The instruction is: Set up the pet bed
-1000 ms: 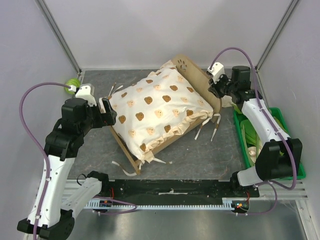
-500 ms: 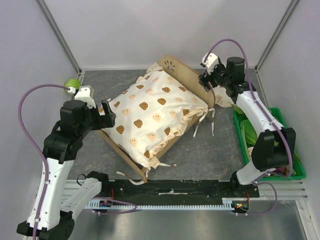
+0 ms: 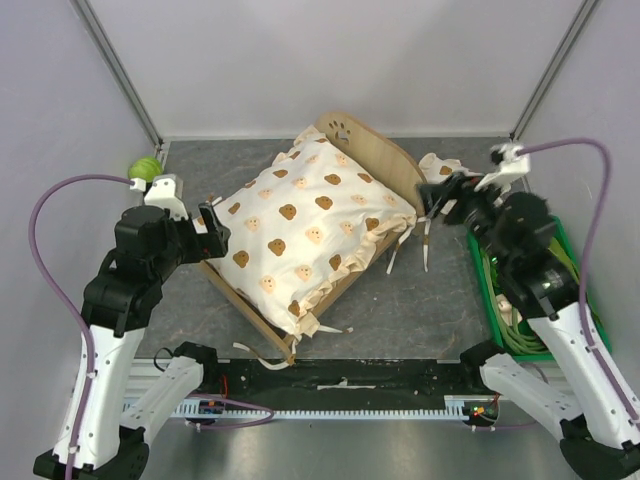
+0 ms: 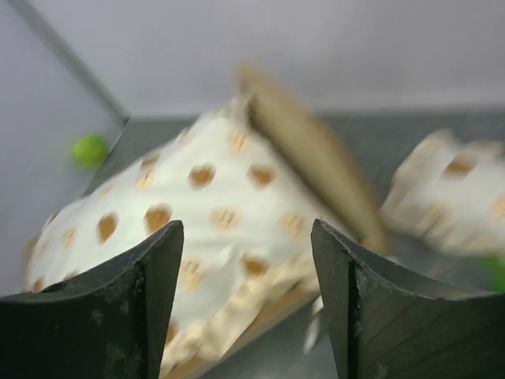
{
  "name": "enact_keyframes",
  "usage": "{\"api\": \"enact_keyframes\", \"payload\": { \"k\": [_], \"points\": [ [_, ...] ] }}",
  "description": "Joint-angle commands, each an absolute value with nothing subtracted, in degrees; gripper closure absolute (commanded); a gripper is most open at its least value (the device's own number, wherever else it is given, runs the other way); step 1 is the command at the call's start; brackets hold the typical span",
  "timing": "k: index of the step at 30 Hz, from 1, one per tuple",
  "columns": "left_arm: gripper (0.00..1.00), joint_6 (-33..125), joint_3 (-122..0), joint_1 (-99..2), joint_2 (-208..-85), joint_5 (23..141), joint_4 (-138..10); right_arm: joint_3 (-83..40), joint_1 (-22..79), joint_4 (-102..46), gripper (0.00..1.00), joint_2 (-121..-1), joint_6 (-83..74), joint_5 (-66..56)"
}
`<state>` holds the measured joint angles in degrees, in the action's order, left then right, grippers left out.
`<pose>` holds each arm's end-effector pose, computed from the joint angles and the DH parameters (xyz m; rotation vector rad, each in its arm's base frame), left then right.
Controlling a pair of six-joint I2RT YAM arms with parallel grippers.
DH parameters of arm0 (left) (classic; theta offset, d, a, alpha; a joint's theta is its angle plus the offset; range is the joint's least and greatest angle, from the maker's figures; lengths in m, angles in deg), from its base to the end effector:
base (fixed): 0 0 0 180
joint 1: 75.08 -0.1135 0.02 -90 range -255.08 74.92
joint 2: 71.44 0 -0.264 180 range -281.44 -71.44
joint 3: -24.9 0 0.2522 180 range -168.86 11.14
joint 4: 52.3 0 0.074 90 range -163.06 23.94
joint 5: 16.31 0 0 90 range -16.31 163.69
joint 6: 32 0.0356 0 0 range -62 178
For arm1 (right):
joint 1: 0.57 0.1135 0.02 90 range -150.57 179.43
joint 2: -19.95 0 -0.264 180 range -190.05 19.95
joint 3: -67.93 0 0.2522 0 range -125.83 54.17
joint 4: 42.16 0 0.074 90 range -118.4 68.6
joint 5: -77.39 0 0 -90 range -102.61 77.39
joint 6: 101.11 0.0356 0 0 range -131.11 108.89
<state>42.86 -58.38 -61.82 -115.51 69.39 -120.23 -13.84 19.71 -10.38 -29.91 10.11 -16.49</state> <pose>0.1191 -0.0253 0.4039 -0.0803 2.0768 -0.2263 0.1635 0.0578 0.4489 0.0671 1.5904 0.5145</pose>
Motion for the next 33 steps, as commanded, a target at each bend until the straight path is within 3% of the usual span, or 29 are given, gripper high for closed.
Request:
{"api": "enact_keyframes", "payload": {
  "k": [1,8,14,23,33],
  "points": [
    [0.00,40.86,-58.65,-62.07,-115.04,70.52,-118.88,0.52,32.10,2.97,0.29,-28.84,36.83,-24.11],
    [0.00,40.16,-57.33,-62.07,-114.77,70.70,-119.14,7.76,54.51,0.34,0.24,-34.88,54.85,-37.38],
    [0.00,40.33,-56.71,-61.98,-114.07,70.70,-119.32,7.33,64.11,-2.82,0.26,-41.56,64.12,-48.29],
    [0.00,40.60,-55.57,-62.07,-113.01,70.61,-119.14,5.39,66.58,-2.73,0.36,-49.91,70.89,-52.60],
    [0.00,41.04,-55.04,-62.07,-112.93,70.70,-118.79,5.04,66.49,-3.26,0.36,-53.78,72.82,-52.34]
  ]
}}
